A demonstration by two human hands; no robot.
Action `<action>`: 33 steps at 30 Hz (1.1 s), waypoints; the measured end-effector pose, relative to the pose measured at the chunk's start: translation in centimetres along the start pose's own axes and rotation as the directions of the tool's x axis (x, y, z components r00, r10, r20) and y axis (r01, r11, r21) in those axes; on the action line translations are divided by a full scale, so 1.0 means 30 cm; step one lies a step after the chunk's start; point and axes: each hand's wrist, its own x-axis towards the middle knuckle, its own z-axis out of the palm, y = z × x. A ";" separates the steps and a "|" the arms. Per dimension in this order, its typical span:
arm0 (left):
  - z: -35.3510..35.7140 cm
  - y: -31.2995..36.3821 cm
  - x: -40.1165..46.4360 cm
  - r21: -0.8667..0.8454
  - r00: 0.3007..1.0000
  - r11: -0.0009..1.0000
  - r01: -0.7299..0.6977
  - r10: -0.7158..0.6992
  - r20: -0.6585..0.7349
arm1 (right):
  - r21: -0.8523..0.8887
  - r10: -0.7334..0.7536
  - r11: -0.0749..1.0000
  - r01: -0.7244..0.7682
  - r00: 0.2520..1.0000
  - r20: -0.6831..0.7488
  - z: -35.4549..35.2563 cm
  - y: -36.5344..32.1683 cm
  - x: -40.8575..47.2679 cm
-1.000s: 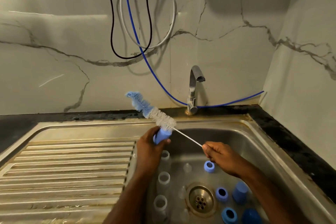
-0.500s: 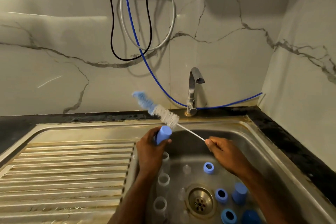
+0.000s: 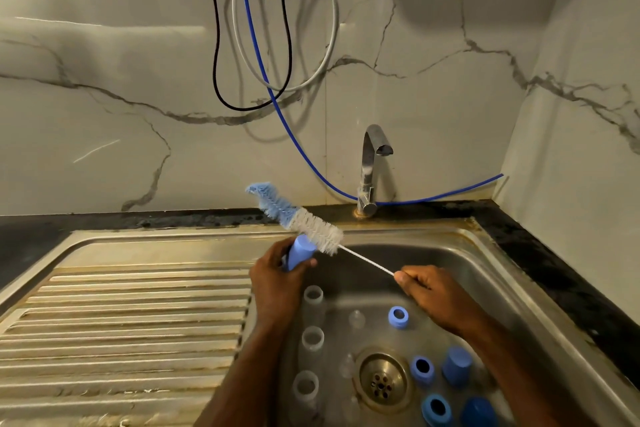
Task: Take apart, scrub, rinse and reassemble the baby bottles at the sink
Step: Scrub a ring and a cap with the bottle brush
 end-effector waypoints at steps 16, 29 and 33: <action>0.038 0.036 -0.024 0.000 1.000 1.000 -0.002 0.002 0.026 | -0.011 -0.058 0.998 0.058 0.998 -0.005 0.022 -0.033 0.022; 0.051 0.038 -0.001 -0.760 0.898 0.514 0.398 -0.388 0.207 | 0.084 -0.014 0.996 0.015 1.000 -0.012 -0.022 0.012 0.022; 0.047 0.059 0.002 -0.814 0.799 0.204 0.544 -0.424 0.427 | 0.091 -0.025 0.996 0.025 1.000 0.000 0.008 -0.006 0.018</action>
